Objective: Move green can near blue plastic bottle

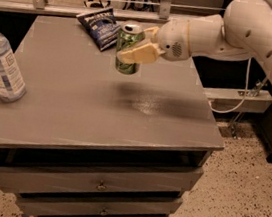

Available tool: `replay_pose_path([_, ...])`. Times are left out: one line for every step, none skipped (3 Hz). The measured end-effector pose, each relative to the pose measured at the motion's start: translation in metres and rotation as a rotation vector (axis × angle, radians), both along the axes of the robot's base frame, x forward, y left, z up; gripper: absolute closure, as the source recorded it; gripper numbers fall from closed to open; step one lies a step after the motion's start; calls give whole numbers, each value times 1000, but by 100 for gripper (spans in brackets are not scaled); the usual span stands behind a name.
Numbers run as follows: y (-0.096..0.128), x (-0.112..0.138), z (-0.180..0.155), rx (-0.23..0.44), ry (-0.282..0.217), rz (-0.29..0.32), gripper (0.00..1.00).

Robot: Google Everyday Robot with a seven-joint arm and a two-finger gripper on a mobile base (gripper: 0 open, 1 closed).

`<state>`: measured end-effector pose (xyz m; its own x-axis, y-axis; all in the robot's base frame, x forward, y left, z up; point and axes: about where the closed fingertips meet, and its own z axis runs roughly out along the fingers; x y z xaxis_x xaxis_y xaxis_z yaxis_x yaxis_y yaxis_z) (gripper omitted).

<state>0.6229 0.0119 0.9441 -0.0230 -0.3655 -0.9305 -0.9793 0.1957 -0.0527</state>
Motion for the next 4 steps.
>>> replay_pose_path([60, 0, -10, 32, 44, 51, 100])
replay_pose_path([112, -4, -21, 40, 84, 90, 100])
replay_pose_path([157, -16, -30, 55, 120, 138, 100])
replay_pose_path([186, -29, -44, 80, 145, 170, 100])
